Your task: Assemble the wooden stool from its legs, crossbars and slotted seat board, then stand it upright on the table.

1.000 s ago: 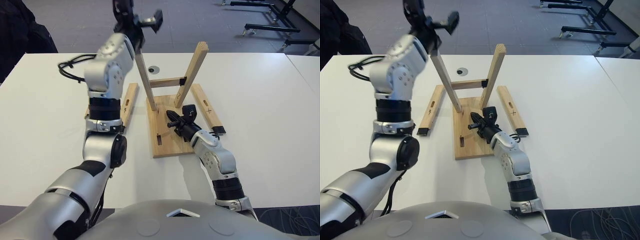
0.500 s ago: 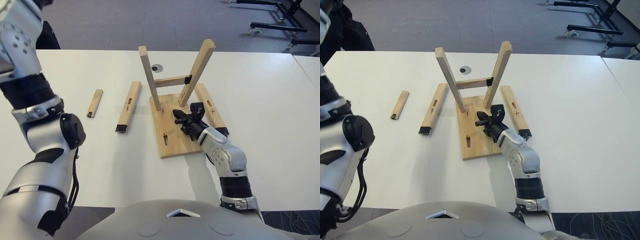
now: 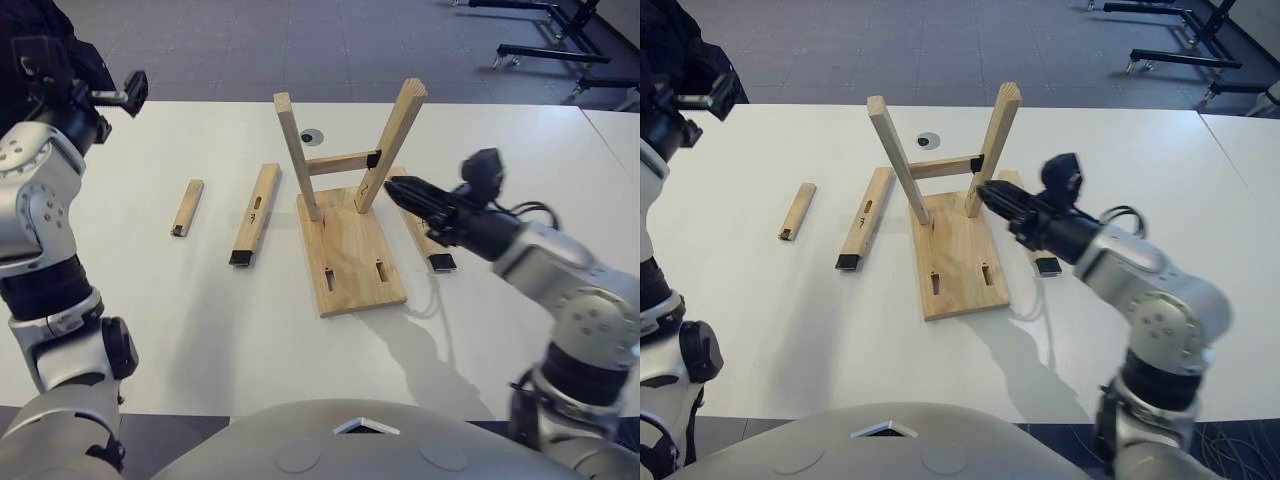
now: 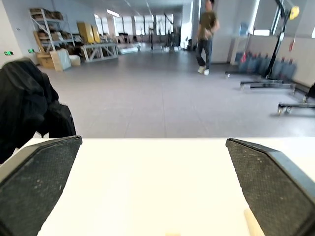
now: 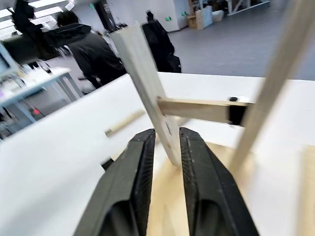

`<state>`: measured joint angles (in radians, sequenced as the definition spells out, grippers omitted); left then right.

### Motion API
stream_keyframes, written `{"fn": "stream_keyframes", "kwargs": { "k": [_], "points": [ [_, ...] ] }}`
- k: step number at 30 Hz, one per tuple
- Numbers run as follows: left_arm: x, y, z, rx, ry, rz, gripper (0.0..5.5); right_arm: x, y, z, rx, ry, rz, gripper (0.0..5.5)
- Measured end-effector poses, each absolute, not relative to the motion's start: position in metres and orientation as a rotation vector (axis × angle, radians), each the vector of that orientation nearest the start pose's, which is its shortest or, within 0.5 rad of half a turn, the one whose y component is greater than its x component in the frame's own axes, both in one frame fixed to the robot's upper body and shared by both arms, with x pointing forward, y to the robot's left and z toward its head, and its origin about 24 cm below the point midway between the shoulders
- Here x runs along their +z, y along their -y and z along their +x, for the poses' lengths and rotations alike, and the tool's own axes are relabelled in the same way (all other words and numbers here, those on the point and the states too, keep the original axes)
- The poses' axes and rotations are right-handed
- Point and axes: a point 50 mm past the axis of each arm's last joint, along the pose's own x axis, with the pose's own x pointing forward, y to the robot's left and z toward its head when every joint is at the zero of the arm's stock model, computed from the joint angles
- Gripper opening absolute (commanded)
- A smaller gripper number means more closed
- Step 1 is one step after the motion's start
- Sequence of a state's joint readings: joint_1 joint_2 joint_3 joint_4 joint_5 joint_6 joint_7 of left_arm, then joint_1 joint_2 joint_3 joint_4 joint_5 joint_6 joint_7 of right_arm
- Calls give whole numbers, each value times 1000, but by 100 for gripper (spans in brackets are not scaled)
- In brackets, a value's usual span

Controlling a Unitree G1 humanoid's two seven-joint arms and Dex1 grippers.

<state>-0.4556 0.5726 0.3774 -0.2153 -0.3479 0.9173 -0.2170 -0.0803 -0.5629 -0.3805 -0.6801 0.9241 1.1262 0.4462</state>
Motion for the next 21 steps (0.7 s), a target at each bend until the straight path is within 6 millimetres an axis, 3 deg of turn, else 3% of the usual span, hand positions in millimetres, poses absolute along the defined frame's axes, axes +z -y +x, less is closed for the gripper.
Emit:
{"fn": "stream_keyframes", "kwargs": {
  "k": [5,7,10,13,18,21],
  "points": [
    [183,-275,289,1,-157,70,540,149,210,202,696,-324,81,243],
    [167,-280,286,19,-201,56,540,138,221,206,621,-349,84,276],
    [124,-286,282,56,-315,55,540,120,233,214,495,-383,62,329],
    [87,-273,283,44,-423,57,540,114,238,219,428,-372,59,377],
    [67,-242,290,13,-547,107,540,109,235,221,360,-347,100,473],
    [57,-245,291,78,-638,150,540,107,229,221,323,-328,137,521]
  ]
}}
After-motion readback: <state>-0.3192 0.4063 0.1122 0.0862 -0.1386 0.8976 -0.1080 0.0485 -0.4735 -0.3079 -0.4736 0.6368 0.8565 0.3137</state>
